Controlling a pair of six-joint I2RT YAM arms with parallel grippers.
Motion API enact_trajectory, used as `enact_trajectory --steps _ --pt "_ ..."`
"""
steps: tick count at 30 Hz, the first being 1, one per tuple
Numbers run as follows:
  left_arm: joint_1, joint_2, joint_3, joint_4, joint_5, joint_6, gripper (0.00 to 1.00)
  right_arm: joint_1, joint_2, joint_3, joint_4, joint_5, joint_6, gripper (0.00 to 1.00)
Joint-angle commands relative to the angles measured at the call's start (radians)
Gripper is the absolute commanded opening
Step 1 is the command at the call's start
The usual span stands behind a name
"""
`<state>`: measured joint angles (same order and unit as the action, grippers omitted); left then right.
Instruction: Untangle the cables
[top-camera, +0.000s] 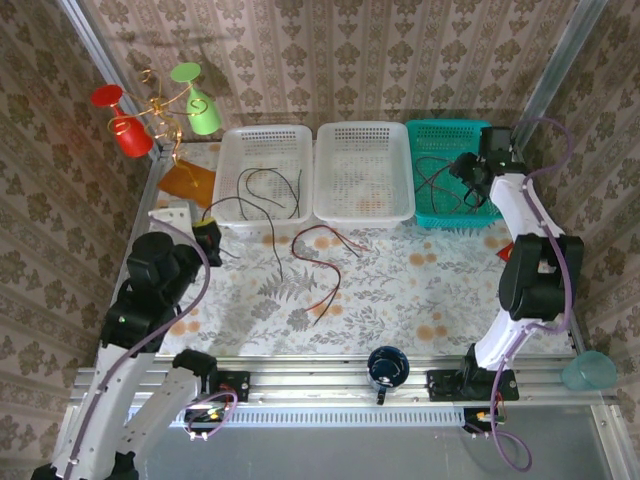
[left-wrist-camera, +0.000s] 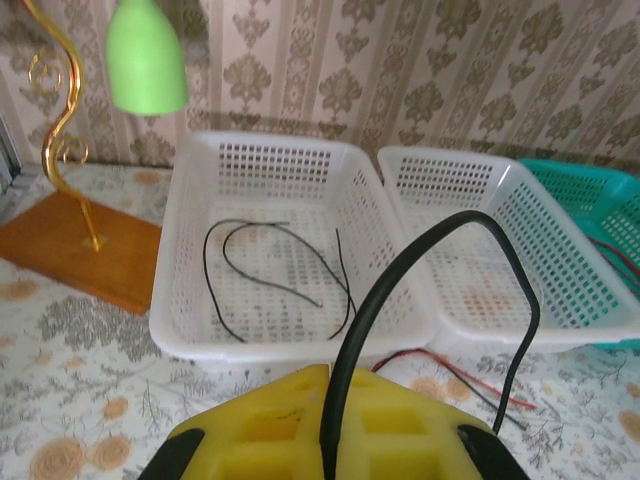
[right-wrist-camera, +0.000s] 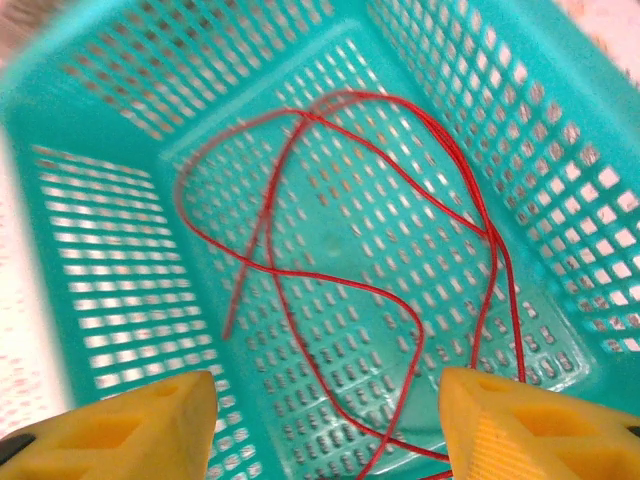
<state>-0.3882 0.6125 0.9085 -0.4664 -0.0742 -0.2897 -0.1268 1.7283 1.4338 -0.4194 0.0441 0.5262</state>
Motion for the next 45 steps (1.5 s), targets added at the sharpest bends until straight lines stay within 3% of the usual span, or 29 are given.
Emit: enact_trajectory --steps 1,18,28,32,35,38,45 --pt "-0.019 0.023 0.064 0.041 0.014 0.051 0.00 -0.007 -0.094 -0.051 0.026 -0.051 0.005 0.62" --pt "-0.025 0.451 0.423 0.214 -0.041 0.377 0.00 0.088 -0.624 -0.442 0.109 -0.086 0.075 0.62" --pt "0.001 0.728 0.565 0.329 -0.181 0.589 0.00 0.102 -0.664 -0.432 0.061 -0.104 0.051 0.62" --pt "0.012 0.845 0.555 0.345 -0.214 0.581 0.00 0.115 -0.670 -0.420 0.059 -0.120 0.061 0.62" --pt "-0.003 0.932 0.543 0.328 -0.142 0.556 0.00 0.124 -0.682 -0.422 0.057 -0.117 0.064 0.62" --pt "0.005 1.045 0.543 0.323 -0.188 0.504 0.00 0.127 -0.699 -0.429 0.049 -0.118 0.067 0.62" --pt "0.057 1.303 0.697 0.044 -0.023 0.340 0.00 0.133 -0.738 -0.420 0.004 -0.118 0.045 0.63"
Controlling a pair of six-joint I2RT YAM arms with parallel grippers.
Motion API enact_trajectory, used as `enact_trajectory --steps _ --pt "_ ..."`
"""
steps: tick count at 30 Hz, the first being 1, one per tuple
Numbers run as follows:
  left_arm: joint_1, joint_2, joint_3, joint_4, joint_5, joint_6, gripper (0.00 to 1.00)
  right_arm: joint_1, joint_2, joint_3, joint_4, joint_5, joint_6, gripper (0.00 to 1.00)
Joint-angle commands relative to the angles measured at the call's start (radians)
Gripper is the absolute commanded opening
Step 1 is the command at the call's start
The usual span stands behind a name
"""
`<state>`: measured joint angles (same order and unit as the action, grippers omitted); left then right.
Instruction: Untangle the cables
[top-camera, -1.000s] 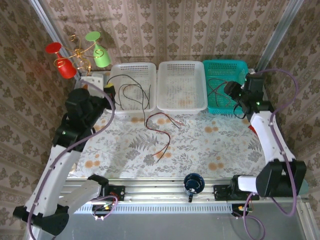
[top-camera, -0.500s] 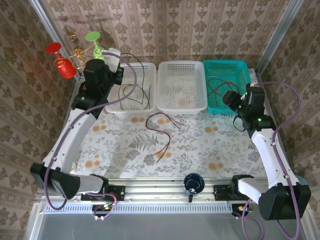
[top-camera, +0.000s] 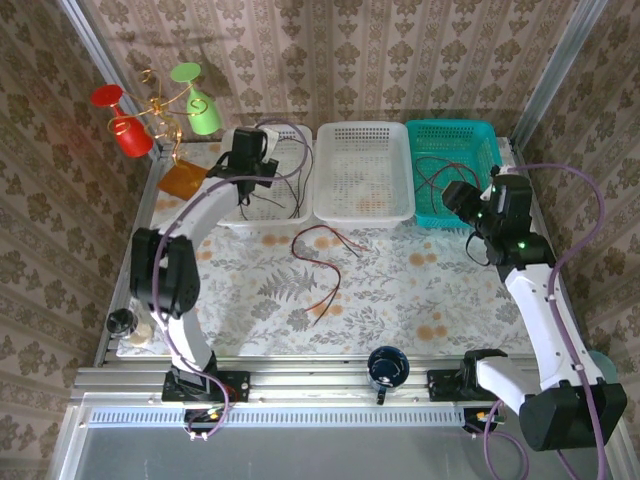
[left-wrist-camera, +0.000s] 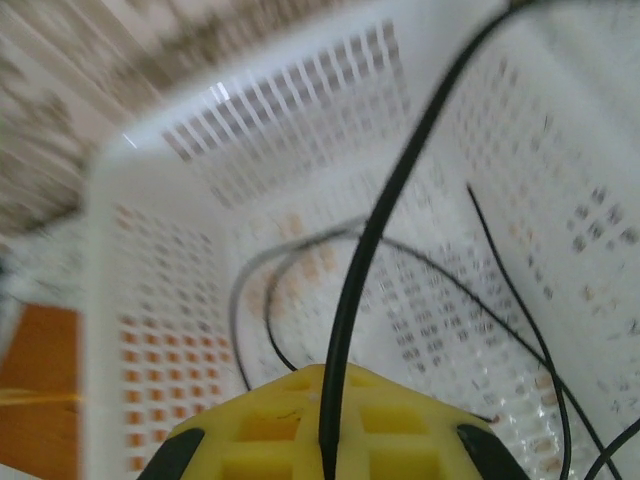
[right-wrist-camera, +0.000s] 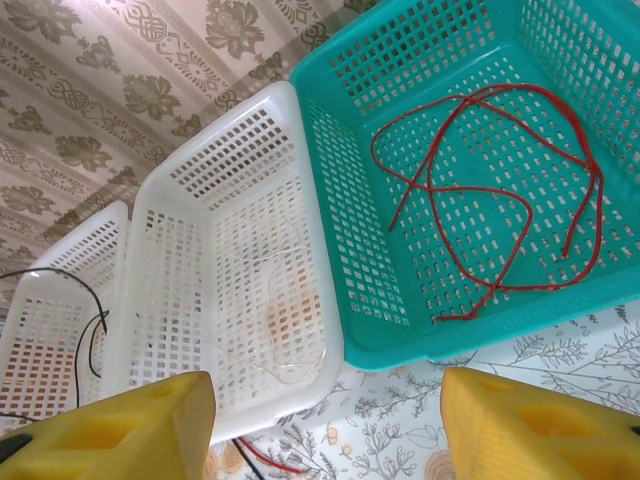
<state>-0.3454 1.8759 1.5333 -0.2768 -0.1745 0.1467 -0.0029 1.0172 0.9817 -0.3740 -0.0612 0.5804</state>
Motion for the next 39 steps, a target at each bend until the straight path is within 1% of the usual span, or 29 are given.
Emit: enact_trajectory --steps 1,5,7,10,11,13,16,19,20,21,22,23,24,25,28,33,36,39 --pt "0.013 0.061 0.087 -0.169 0.082 -0.106 0.00 0.008 -0.031 0.033 -0.043 -0.011 -0.012 0.63" --pt "0.018 0.112 0.087 -0.193 0.039 -0.139 0.00 0.007 -0.045 0.041 -0.059 0.003 -0.019 0.63" --pt "0.034 0.133 0.092 -0.214 0.044 -0.160 0.00 0.008 -0.047 0.041 -0.059 0.003 -0.019 0.63" --pt "0.080 0.181 0.146 -0.310 0.046 -0.225 0.00 0.008 -0.048 0.046 -0.059 0.001 -0.017 0.64" --pt "0.097 0.190 0.156 -0.327 0.062 -0.246 0.00 0.008 -0.046 0.047 -0.059 0.003 -0.012 0.64" --pt "0.115 0.193 0.159 -0.330 0.084 -0.272 0.00 0.008 -0.045 0.054 -0.054 0.005 0.003 0.64" --pt "0.109 0.186 0.146 -0.300 0.085 -0.270 0.00 0.010 -0.038 0.067 -0.039 0.001 0.018 0.64" --pt "0.099 0.185 0.144 -0.268 0.118 -0.264 0.00 0.019 -0.025 0.084 -0.038 -0.003 0.021 0.64" --pt "0.093 0.186 0.145 -0.265 0.129 -0.261 0.14 0.022 -0.018 0.091 -0.042 -0.007 0.019 0.64" --pt "0.087 0.182 0.146 -0.257 0.131 -0.257 0.35 0.029 -0.011 0.099 -0.046 -0.013 0.016 0.64" --pt "0.080 0.175 0.140 -0.244 0.131 -0.250 0.50 0.036 -0.005 0.105 -0.050 -0.015 0.015 0.64" --pt "0.072 0.162 0.128 -0.226 0.122 -0.243 0.61 0.044 0.001 0.109 -0.055 -0.015 0.015 0.65" --pt "0.065 0.148 0.117 -0.207 0.116 -0.230 0.67 0.056 0.004 0.109 -0.055 -0.017 0.014 0.65" --pt "0.059 0.132 0.105 -0.191 0.104 -0.225 0.69 0.067 0.007 0.109 -0.056 -0.016 0.013 0.65" --pt "0.047 0.078 0.084 -0.167 0.069 -0.214 0.71 0.104 0.019 0.099 -0.065 -0.015 0.010 0.65" --pt "0.040 -0.028 0.066 -0.185 0.014 -0.197 0.72 0.155 0.044 0.061 -0.103 -0.043 0.008 0.66" --pt "0.027 -0.115 0.021 -0.159 0.022 -0.172 0.72 0.188 0.064 0.031 -0.135 -0.058 0.033 0.66" --pt "0.005 -0.202 -0.048 -0.129 0.065 -0.148 0.73 0.249 0.083 -0.012 -0.145 -0.038 0.089 0.65"
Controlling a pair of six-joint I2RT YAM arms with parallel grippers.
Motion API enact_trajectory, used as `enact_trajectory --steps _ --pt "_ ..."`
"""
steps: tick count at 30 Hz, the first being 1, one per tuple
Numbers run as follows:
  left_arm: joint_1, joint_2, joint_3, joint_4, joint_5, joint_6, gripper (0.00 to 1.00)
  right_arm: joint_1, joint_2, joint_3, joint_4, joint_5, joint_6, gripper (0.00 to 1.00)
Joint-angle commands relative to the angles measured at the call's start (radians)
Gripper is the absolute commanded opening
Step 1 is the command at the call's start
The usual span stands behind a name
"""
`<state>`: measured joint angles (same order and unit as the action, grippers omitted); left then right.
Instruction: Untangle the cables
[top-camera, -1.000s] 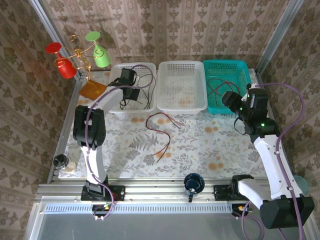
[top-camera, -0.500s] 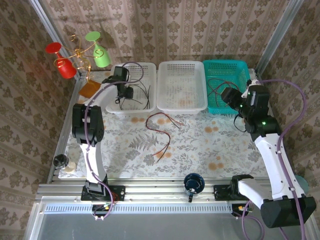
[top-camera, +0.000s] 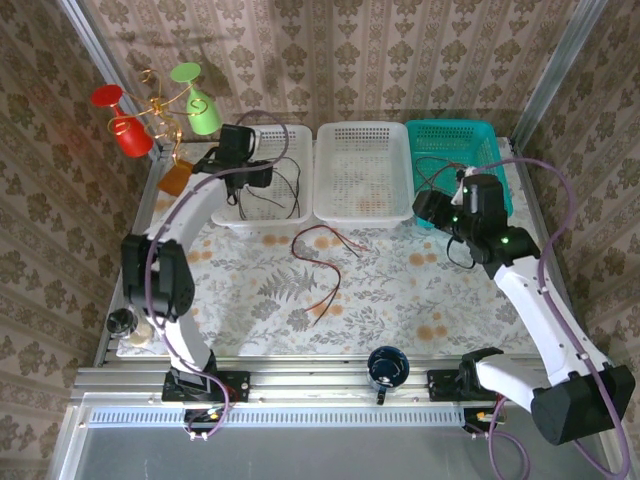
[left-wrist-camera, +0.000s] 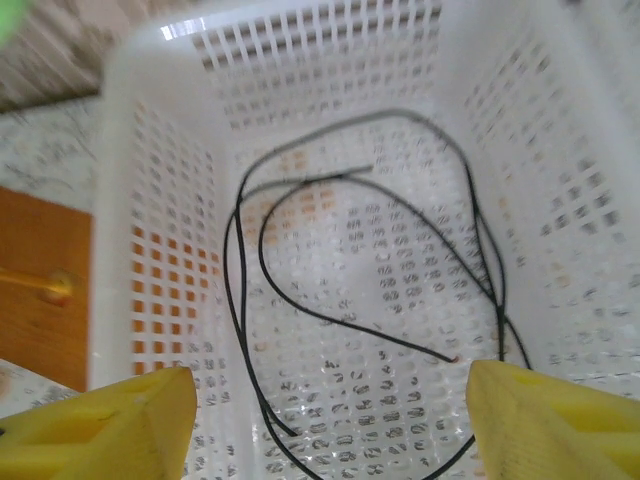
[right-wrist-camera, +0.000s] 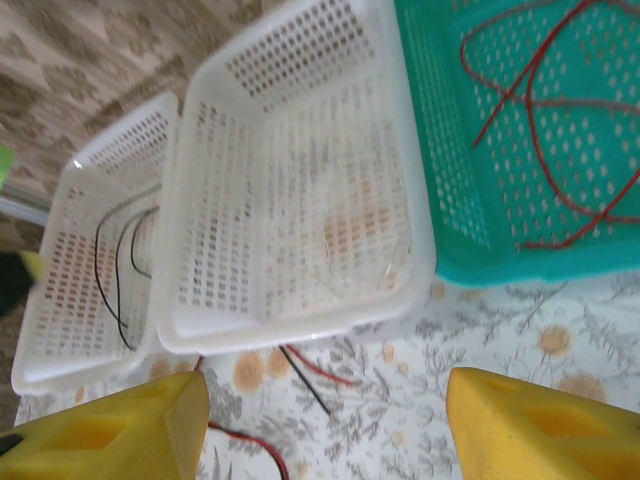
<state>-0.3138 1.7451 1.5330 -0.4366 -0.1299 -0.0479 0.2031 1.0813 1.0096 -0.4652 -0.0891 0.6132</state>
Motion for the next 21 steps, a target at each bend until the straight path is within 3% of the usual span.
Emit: enact_trajectory --steps 1,6,11,14,21 --pt "-0.037 -0.102 -0.074 0.038 0.041 0.049 0.73 0.071 0.028 -0.054 -0.049 -0.001 0.078 0.65" --pt "-0.068 -0.251 -0.226 0.037 0.066 -0.008 0.73 0.211 0.106 -0.098 -0.034 0.016 0.224 0.65" --pt "-0.086 -0.363 -0.339 -0.015 0.101 -0.088 0.72 0.275 0.231 -0.082 -0.054 -0.026 0.330 0.64" --pt "-0.134 -0.449 -0.456 0.021 0.120 -0.097 0.72 0.341 0.290 -0.039 -0.130 0.002 0.388 0.64" --pt "-0.224 -0.600 -0.679 -0.015 0.106 -0.225 0.70 0.502 0.371 -0.063 -0.077 0.035 0.631 0.61"
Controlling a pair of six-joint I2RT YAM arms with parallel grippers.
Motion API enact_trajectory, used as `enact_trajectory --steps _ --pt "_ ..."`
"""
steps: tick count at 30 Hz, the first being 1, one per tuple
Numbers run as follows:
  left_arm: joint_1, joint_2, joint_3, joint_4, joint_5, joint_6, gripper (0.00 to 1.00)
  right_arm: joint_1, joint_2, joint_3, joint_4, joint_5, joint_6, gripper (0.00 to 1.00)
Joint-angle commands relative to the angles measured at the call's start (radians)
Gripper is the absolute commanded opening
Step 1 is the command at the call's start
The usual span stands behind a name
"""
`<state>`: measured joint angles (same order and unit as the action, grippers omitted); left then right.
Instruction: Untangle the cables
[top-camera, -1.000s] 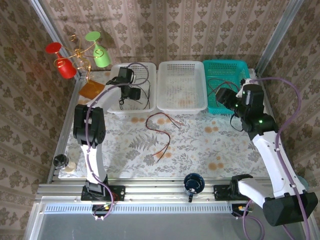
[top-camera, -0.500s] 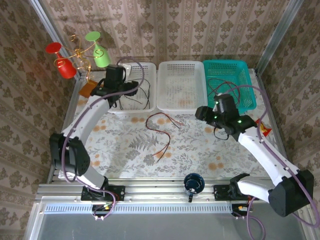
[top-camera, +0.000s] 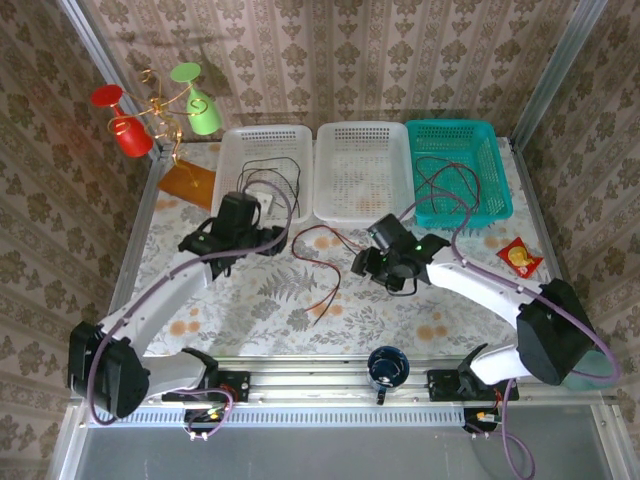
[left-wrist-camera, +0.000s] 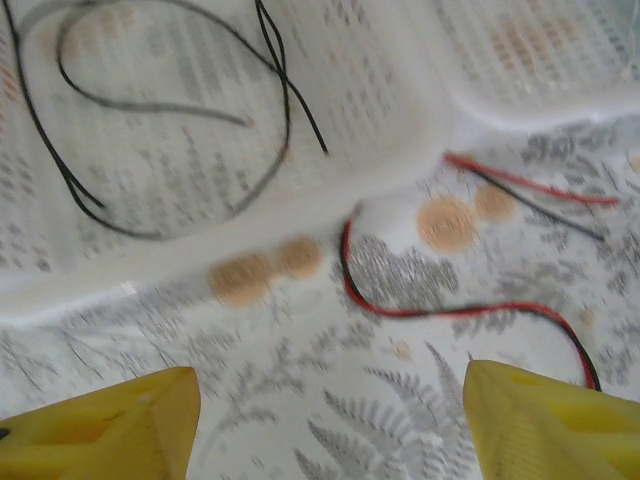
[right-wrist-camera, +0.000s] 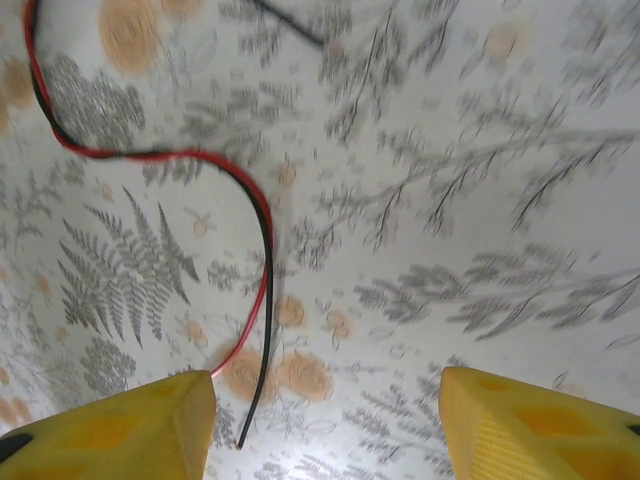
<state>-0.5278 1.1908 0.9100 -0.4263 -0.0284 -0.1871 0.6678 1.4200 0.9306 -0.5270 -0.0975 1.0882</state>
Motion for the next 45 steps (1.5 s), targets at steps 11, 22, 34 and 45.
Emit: enact_trajectory --steps 11,22,34,45 --pt "-0.027 -0.190 -0.215 0.028 -0.010 -0.177 0.70 0.220 0.202 0.135 0.050 0.058 0.559 0.56" --pt "-0.031 -0.267 -0.295 0.034 -0.004 -0.229 0.70 0.256 0.329 0.205 0.059 0.050 0.708 0.44" --pt "-0.031 -0.340 -0.333 0.010 -0.007 -0.227 0.70 0.258 0.415 0.252 0.023 0.064 0.763 0.36" --pt "-0.031 -0.334 -0.352 0.031 0.010 -0.226 0.69 0.258 0.482 0.238 0.045 0.058 0.792 0.23"
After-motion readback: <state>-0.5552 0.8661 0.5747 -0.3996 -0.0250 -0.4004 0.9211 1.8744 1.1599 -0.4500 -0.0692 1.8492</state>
